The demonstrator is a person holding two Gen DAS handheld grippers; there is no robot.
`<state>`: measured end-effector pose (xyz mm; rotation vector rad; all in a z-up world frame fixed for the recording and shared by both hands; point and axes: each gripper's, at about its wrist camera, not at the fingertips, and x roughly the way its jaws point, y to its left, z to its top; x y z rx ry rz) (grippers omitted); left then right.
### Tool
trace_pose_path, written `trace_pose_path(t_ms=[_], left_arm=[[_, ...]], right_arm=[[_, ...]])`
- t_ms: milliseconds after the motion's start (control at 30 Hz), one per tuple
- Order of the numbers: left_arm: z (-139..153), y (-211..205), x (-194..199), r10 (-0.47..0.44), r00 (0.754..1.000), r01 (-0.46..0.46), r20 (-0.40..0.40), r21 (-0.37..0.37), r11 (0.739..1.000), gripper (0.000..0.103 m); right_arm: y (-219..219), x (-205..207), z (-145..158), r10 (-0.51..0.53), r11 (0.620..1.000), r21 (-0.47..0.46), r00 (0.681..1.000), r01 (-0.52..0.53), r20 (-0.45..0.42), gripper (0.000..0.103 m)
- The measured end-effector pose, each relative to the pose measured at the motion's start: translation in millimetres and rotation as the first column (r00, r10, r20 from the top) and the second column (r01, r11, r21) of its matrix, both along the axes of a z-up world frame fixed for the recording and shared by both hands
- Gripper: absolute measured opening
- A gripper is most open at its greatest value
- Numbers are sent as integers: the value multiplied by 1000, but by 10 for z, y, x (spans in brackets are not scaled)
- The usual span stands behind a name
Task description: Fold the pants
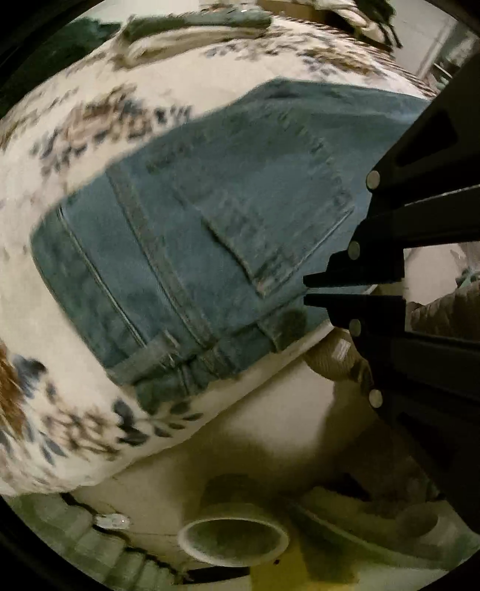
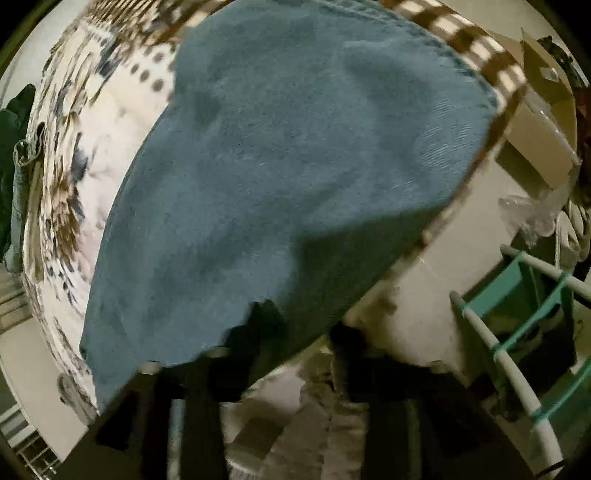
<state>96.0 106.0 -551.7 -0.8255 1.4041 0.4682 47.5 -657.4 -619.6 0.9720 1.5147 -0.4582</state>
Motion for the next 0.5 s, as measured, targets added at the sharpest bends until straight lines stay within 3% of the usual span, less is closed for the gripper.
trace_pose_path(t_ms=[67,133,200,233,433,500], left_arm=[[177,-80,68,-35,999,34,26,32,999,3],[251,-113,140,-42,997,39,58,40,998,11],[199,-146,255,-28,997,26,68,24,999,47],[147,-166,311,-15,997,15,70,3,1000,54],[-37,-361,475,-12,997,12,72,10,1000,57],[-62,-446,528,-35,996,32,78,40,999,57]], right_arm=[[-154,-55,180,-25,999,-34,999,26,32,53],[-412,-164,356,-70,995,-61,995,74,73,57],[-665,-174,437,-114,986,-109,989,125,96,57],[-774,-144,455,-136,981,-127,986,148,100,57],[-1193,18,229,-155,953,-259,987,159,37,57],[-1210,132,48,-113,956,-277,993,101,-26,53]])
